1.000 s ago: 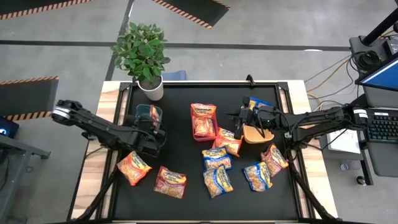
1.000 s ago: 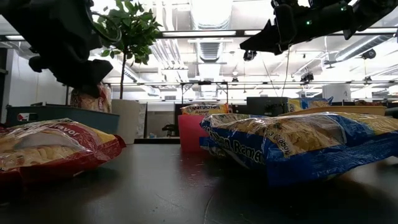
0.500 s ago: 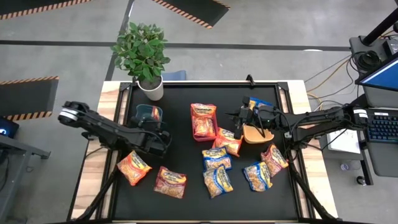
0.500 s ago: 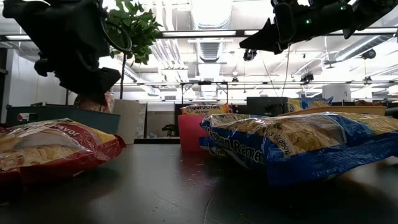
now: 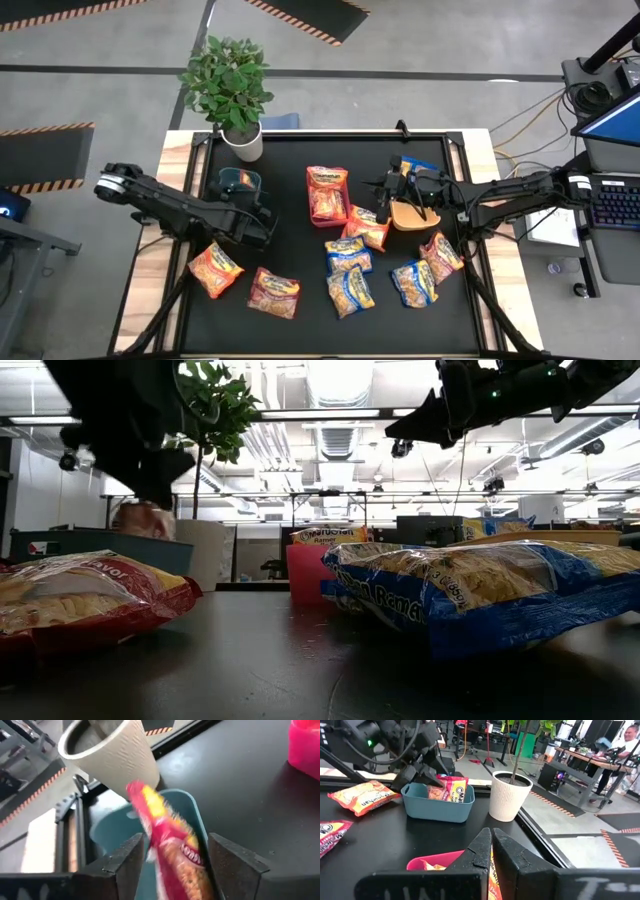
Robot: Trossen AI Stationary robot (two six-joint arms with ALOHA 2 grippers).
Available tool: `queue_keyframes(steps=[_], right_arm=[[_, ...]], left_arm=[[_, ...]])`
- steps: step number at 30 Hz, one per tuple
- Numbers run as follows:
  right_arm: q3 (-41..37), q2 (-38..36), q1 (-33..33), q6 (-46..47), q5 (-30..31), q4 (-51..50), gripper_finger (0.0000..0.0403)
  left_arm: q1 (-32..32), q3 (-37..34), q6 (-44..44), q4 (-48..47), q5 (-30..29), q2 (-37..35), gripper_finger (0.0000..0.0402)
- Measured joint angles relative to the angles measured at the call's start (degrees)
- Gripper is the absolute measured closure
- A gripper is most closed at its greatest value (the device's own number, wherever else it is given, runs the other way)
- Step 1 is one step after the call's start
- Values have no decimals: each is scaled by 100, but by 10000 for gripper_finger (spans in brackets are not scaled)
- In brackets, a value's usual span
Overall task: Sort Maruchan noodles
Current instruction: Put the red noodle pack into the blue bin, then put the blue noodle pack into the yellow bin
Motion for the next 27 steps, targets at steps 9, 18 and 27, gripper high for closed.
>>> queue_keyframes(steps=[9,18,27], right_arm=[[0,-3,2,857,-70,-4,394],[5,8,407,2290,-901,-287,394],[877,52,967,3267,-901,-1474,394]], left_arm=[[-190,1126,1520,-202,-284,-16,187],[-805,1303,2522,168,-397,-20,187],[-1136,993,3175,1490,-341,-20,187]])
